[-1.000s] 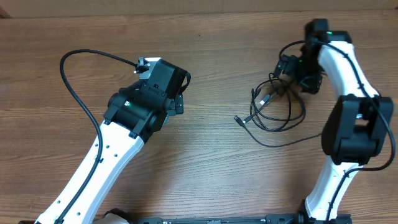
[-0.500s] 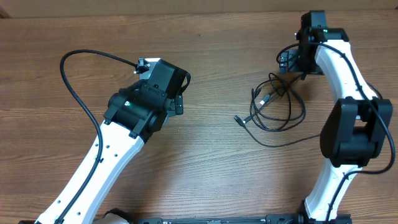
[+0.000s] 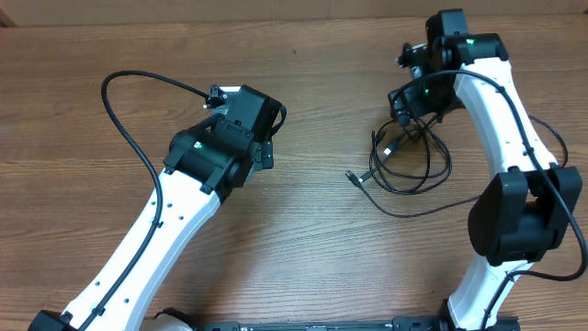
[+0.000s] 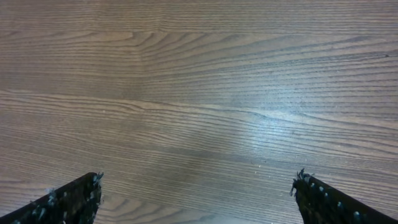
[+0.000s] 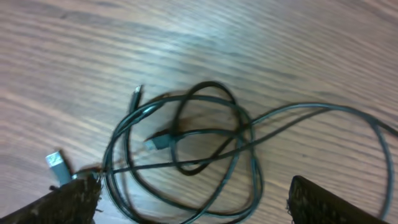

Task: Untangle cables
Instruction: 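Grasp a cable strand with the right gripper and lift it upward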

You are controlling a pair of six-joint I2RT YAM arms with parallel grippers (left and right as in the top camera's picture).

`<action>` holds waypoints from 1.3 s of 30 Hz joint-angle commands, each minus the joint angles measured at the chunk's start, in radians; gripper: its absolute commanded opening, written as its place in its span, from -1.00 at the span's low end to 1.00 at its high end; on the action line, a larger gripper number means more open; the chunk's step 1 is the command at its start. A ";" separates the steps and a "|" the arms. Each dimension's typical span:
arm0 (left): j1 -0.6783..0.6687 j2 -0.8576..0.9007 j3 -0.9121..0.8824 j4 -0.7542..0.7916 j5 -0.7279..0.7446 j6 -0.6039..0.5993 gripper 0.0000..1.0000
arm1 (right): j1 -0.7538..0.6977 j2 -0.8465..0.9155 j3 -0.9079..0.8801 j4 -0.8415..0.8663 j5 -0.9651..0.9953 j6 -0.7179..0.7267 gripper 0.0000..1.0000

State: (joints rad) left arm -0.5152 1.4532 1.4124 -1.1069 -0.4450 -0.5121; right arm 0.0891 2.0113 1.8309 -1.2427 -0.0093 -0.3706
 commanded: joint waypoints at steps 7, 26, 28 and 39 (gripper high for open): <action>0.005 0.000 -0.004 -0.001 -0.010 0.042 1.00 | -0.002 -0.017 -0.044 0.043 -0.030 -0.092 0.82; 0.005 0.000 -0.004 0.000 -0.006 0.042 1.00 | -0.012 -0.003 -0.192 0.195 -0.083 -0.080 0.58; 0.005 0.000 -0.004 0.000 -0.006 0.042 0.99 | -0.012 -0.003 -0.194 0.195 -0.083 -0.080 0.57; 0.005 0.000 -0.004 -0.004 -0.006 0.042 0.99 | -0.012 -0.002 -0.266 0.252 -0.090 -0.068 0.51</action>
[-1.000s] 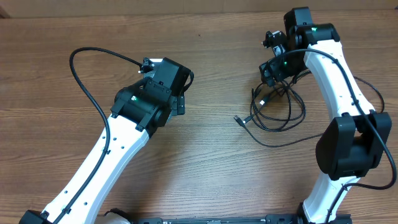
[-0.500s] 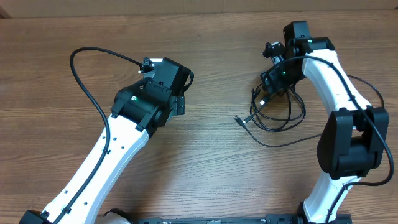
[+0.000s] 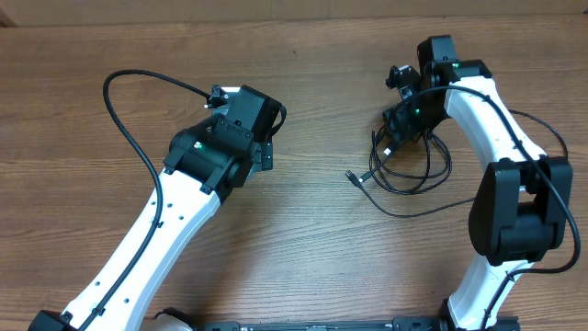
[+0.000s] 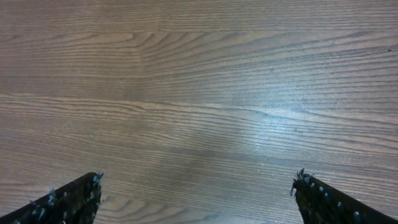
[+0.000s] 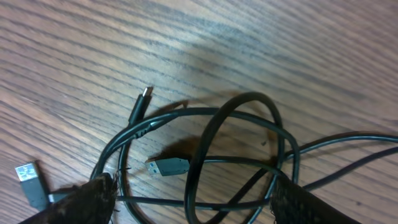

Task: Untangle cables
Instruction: 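Grasp a cable strand with the right gripper and lift it upward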

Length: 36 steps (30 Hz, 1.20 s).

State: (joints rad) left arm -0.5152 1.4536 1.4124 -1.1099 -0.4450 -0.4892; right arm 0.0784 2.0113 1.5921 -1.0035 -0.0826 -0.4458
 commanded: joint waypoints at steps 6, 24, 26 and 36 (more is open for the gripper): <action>0.005 0.000 -0.004 -0.001 -0.006 0.019 0.99 | -0.001 -0.002 -0.029 0.031 -0.016 0.023 -0.08; 0.005 0.000 -0.004 -0.005 -0.006 0.019 0.99 | -0.001 -0.003 0.011 0.025 -0.017 0.086 -0.92; 0.005 0.000 -0.004 -0.004 -0.006 0.019 0.99 | -0.001 -0.009 0.063 0.001 -0.017 0.103 -0.92; 0.005 0.000 -0.004 0.000 -0.006 0.018 0.99 | 0.000 -0.113 0.398 -0.165 -0.017 0.155 -0.92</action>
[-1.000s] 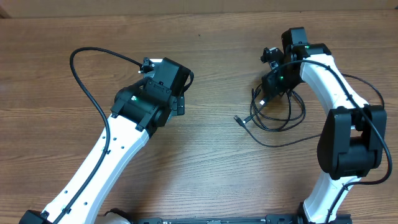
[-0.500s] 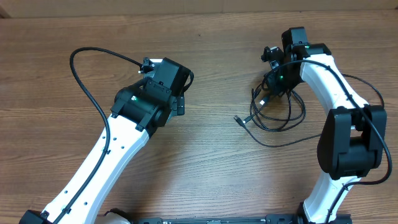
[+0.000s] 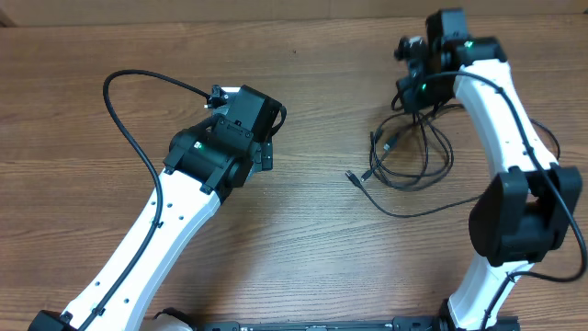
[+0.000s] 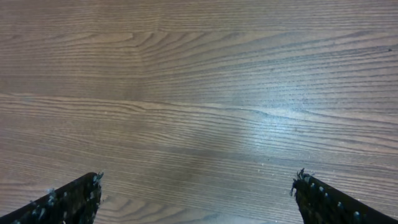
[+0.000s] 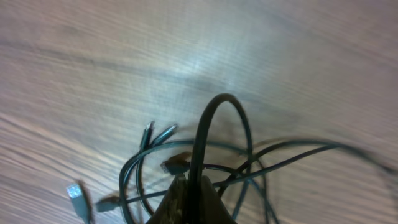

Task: Untangle cables
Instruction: 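Grasp a cable strand with the right gripper and lift it upward, then lift the held black cable high and back with the right gripper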

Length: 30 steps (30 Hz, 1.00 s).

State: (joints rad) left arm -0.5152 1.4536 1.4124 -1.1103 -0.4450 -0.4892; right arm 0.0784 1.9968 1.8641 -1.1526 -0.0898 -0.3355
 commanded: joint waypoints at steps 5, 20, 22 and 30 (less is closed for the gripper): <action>0.005 0.000 -0.004 0.013 0.006 0.016 0.99 | 0.000 -0.146 0.338 -0.083 -0.010 0.113 -0.92; 0.005 0.000 -0.004 0.019 0.055 0.014 0.99 | 0.000 -0.165 1.030 -0.243 -0.008 0.153 -0.93; 0.005 0.000 -0.004 0.020 0.055 0.014 1.00 | 0.000 -0.166 1.080 -0.240 -0.004 0.153 -0.93; 0.005 0.000 -0.004 0.034 0.079 0.014 0.99 | 0.000 -0.182 1.198 -0.169 0.116 0.153 -0.93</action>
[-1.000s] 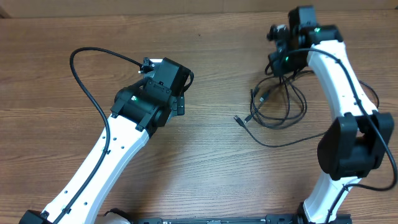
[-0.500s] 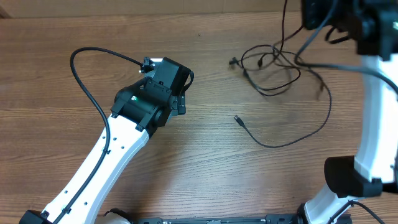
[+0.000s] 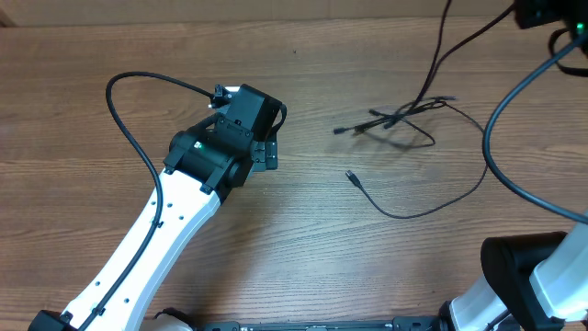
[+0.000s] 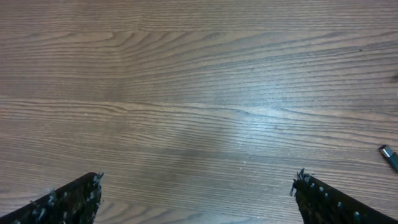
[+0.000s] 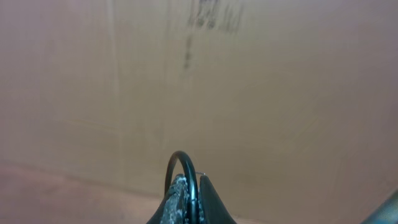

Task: Untangle cables
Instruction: 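Lift the held black cable high and back with the right gripper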

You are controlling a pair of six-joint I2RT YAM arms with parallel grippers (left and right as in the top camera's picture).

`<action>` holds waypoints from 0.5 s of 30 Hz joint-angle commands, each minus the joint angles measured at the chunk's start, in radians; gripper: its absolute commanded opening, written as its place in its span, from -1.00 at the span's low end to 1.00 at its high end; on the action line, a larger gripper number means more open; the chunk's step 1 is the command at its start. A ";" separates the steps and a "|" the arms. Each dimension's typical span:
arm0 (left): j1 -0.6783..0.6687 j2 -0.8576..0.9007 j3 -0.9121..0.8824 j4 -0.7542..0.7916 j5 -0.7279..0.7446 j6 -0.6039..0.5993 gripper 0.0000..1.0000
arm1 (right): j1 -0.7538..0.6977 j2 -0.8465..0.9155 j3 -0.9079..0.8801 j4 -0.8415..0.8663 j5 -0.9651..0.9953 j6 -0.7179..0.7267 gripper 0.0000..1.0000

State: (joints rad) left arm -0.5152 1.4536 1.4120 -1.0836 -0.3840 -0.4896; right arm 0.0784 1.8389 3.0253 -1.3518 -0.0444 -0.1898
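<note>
The black cables [image 3: 397,114] lie bunched at the table's back right, pulled into a narrow knot. One strand [image 3: 432,64] rises from the knot out of the top of the overhead view. A thinner cable [image 3: 459,195] loops forward and ends in a plug [image 3: 351,175]. My right gripper [image 5: 189,186] is shut on a black cable loop [image 5: 182,163], high up and facing a cardboard wall. My left gripper [image 4: 196,190] hangs open over bare wood, well left of the knot; a plug tip [image 4: 388,154] shows at its view's right edge.
The left arm's own black lead [image 3: 129,129] arcs over the table's left part. The wooden table [image 3: 303,248] has a cardboard wall [image 5: 249,81] behind it. The right arm's base [image 3: 519,285] stands at the front right.
My right gripper has gone much higher with the cable loop, out of the overhead view. The bunch has been drawn from a round coil into a stretched knot, shifted back and left. The left arm barely moved.
My right gripper stood open above the coiled cables, then lower, astride a loop. One second ago it was shut on that loop, lifting it. Now it holds the loop high and the coil is stretched out. The left gripper stayed open over bare wood.
</note>
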 commanded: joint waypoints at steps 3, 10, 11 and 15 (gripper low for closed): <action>0.005 0.000 -0.003 0.011 0.018 0.014 0.99 | 0.000 -0.043 0.039 0.065 0.082 0.006 -0.92; 0.005 0.000 -0.003 0.024 0.019 0.014 0.99 | 0.000 -0.090 0.039 0.167 0.177 -0.001 -0.93; 0.005 0.000 -0.003 0.023 0.019 0.014 1.00 | 0.000 -0.095 0.039 0.174 0.186 -0.001 -0.93; 0.004 0.000 -0.003 0.027 0.019 0.014 0.99 | 0.000 -0.090 0.032 0.126 0.186 0.000 -0.93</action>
State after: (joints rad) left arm -0.5152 1.4536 1.4120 -1.0611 -0.3767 -0.4896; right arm 0.0788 1.7615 3.0451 -1.1988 0.1062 -0.1879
